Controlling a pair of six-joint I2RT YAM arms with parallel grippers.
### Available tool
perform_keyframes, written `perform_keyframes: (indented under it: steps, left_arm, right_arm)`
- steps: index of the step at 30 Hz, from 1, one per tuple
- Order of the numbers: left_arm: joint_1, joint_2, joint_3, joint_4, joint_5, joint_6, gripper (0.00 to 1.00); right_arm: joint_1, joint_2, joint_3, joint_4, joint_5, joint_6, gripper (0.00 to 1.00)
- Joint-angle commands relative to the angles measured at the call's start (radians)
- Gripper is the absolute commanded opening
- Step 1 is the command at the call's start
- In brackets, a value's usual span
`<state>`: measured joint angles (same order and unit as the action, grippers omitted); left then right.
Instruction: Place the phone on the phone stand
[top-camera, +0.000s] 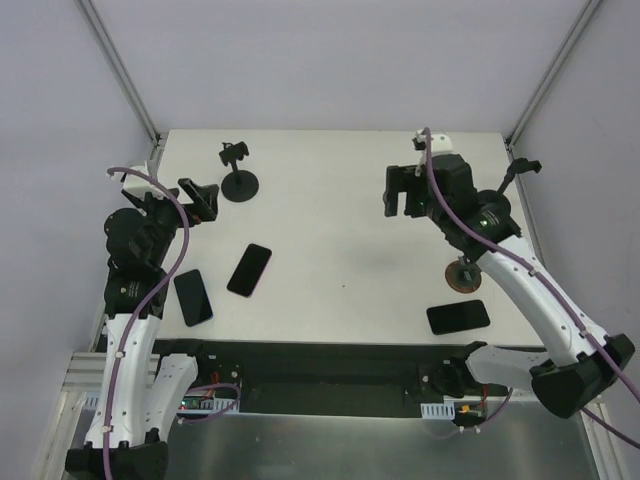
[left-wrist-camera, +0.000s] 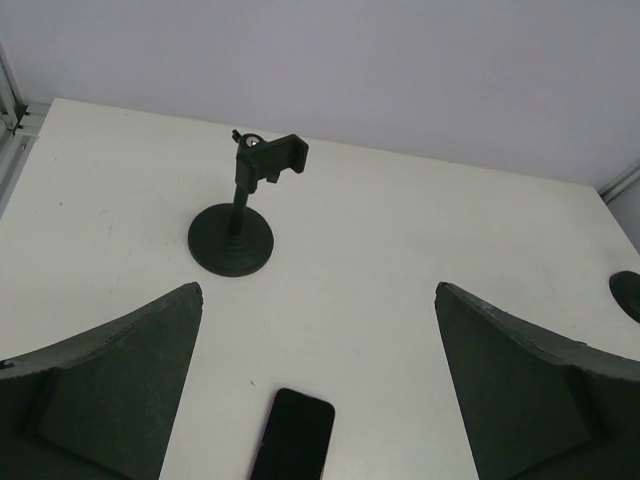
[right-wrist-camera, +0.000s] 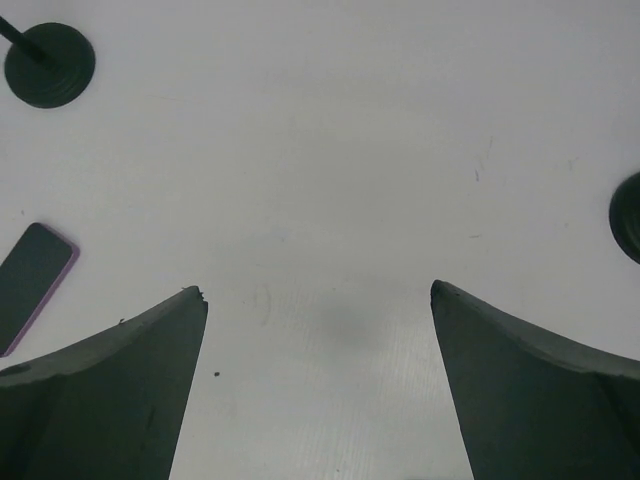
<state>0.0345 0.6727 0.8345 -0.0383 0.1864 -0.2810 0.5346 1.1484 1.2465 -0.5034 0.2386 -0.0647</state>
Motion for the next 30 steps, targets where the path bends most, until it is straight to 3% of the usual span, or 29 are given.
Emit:
perform_keyframes:
  steps: [1, 6, 12, 21, 24, 27, 30]
  left_arm:
    - [0.008, 0.059, 0.006, 0.018, 0.007, -0.017, 0.99]
    - [0.018, 0.158, 0.037, -0.034, -0.008, -0.030, 0.99]
    - [0.031, 0.255, 0.057, -0.069, -0.025, -0.055, 0.99]
    - [0.031, 0.497, 0.186, -0.235, -0.234, 0.002, 0.99]
    - [0.031, 0.548, 0.215, -0.235, -0.223, -0.009, 0.99]
    - [0.030, 0.608, 0.273, -0.247, -0.188, -0.038, 0.92]
    - [0.027, 0.681, 0.347, -0.247, -0.101, -0.032, 0.75]
  right_arm:
    - [0.103, 0.166, 0.132, 0.020, 0.042, -0.010, 0.96]
    - [0.168, 0.469, 0.381, -0.133, 0.037, 0.008, 0.96]
    - [0.192, 0.663, 0.522, -0.248, 0.025, -0.044, 0.96]
    - [0.191, 0.662, 0.450, -0.184, 0.146, -0.129, 0.96]
    - [0.189, 0.628, 0.395, -0.138, 0.180, -0.161, 0.96]
    - [0.186, 0.568, 0.302, -0.058, 0.174, -0.207, 0.96]
    - [0.168, 0.489, 0.208, 0.034, 0.119, -0.212, 0.96]
